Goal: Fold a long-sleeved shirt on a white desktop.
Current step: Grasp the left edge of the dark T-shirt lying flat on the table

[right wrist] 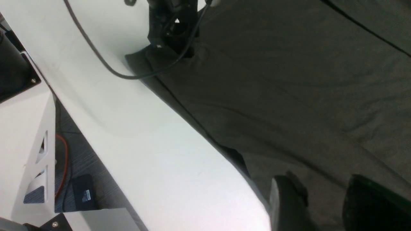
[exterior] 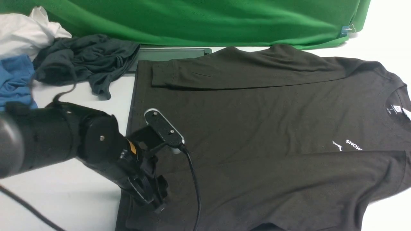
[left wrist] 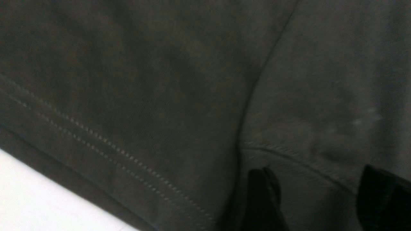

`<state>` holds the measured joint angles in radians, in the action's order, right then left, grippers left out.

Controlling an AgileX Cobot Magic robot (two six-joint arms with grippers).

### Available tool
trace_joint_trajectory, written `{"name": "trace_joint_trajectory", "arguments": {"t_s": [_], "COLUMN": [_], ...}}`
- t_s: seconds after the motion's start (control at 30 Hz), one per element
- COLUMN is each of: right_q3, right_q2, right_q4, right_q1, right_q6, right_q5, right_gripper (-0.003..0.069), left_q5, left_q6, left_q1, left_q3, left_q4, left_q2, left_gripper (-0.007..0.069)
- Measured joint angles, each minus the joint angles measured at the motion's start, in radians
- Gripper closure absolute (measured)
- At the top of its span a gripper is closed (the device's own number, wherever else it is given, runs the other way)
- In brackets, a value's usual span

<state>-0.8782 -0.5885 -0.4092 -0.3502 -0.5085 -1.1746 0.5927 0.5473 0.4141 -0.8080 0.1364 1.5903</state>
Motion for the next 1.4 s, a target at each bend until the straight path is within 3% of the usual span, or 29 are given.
{"name": "trace_joint_trajectory", "arguments": {"t_s": [0.27, 0.43, 0.8, 0.97, 1.1, 1.4], "right_q3": [0.000, 0.000, 0.000, 0.000, 0.000, 0.000], "right_q2": [0.000, 0.000, 0.000, 0.000, 0.000, -0.001], "right_q4": [0.000, 0.000, 0.000, 0.000, 0.000, 0.000], "right_q1": [0.000, 0.000, 0.000, 0.000, 0.000, 0.000], "right_q6": [-0.001, -0.009, -0.022, -0.022, -0.022, 0.003], "right_q5": [-0.003, 0.023, 0.044, 0.063, 0.068, 0.068], "right_gripper": [0.0419, 0.0419, 0.0419, 0.0419, 0.0419, 0.0419], "left_q5": [0.049, 0.058, 0.101, 0.116, 0.131, 0.233], "left_q6": [0.070, 0.134, 0.138, 0.138, 0.138, 0.131], "left_q1": [-0.129, -0.138, -0.140, -0.140, -0.140, -0.140], "left_q3": [-0.051, -0.053, -0.056, -0.056, -0.073, -0.160], "left_q4": [0.061, 0.109, 0.136, 0.154, 0.152, 0.150], "left_q2": [0.045, 0.066, 0.106, 0.108, 0.111, 0.104], "left_gripper": [0.0318, 0.0328, 0.0344, 0.0433, 0.0565, 0.0589]}}
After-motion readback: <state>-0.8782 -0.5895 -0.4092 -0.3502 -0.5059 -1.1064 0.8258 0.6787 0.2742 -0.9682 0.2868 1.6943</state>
